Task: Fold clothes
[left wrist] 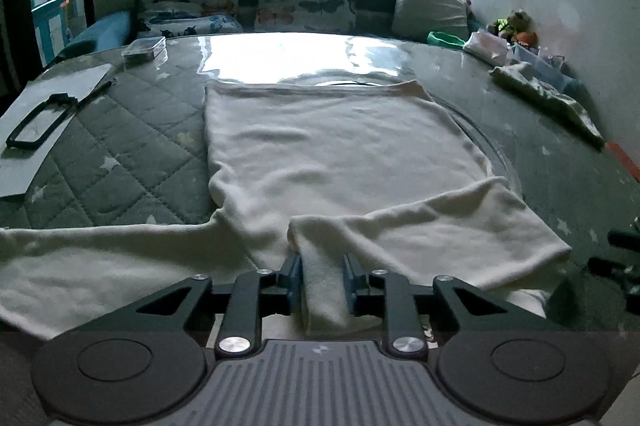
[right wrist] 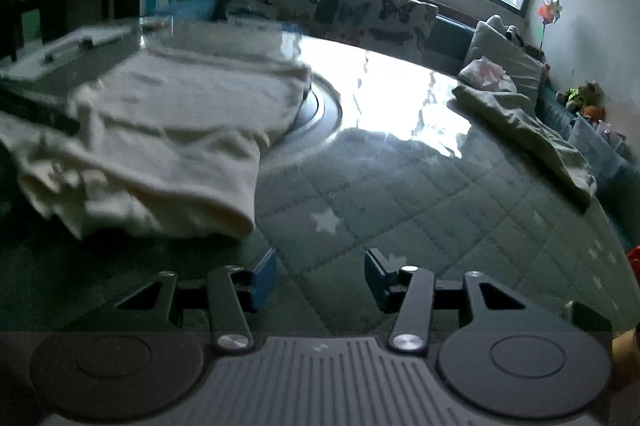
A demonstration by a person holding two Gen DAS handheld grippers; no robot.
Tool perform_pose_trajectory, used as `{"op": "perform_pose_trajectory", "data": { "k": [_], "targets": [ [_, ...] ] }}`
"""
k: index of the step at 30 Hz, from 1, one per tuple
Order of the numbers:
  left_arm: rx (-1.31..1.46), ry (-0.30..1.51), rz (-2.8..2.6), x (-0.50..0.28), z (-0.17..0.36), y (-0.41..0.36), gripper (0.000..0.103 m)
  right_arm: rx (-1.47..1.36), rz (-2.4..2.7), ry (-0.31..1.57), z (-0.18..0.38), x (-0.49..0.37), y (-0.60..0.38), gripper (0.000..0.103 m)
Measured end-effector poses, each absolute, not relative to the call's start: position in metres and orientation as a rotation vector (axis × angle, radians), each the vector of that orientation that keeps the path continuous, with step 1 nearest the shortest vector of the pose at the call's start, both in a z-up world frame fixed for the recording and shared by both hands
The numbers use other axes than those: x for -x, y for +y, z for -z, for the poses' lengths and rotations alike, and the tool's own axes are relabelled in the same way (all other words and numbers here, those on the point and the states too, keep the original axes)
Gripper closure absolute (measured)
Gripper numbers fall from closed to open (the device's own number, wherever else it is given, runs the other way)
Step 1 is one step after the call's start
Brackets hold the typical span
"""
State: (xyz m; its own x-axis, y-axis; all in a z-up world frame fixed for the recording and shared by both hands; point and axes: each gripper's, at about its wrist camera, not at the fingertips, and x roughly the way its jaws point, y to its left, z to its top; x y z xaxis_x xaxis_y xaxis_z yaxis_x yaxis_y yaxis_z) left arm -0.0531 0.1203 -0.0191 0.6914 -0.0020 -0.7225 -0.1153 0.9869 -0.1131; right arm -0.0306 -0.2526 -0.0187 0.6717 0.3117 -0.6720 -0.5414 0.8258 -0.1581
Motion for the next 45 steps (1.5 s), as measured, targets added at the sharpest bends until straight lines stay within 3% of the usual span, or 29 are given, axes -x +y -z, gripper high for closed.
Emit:
{"op": "perform_pose_trajectory", "data": {
  "k": [10, 18, 45],
  "targets": [
    [0.194, 0.782, -0.090, 0.058, 0.017, 0.129, 0.061, 0.325, -0.655, 0.609, 0.009, -0.016, -0.183, 0.053],
    [0.209, 0.789, -0.101, 0.060, 0.025, 0.138, 0.058, 0.339, -0.580, 0.663, 0.036, -0.049, -0.170, 0.053],
    [0.255, 0.761, -0.153, 0.079, 0.024, 0.157, 0.053, 0.341, -0.480, 0.628, 0.032, -0.063, -0.177, 0.055]
  ]
}}
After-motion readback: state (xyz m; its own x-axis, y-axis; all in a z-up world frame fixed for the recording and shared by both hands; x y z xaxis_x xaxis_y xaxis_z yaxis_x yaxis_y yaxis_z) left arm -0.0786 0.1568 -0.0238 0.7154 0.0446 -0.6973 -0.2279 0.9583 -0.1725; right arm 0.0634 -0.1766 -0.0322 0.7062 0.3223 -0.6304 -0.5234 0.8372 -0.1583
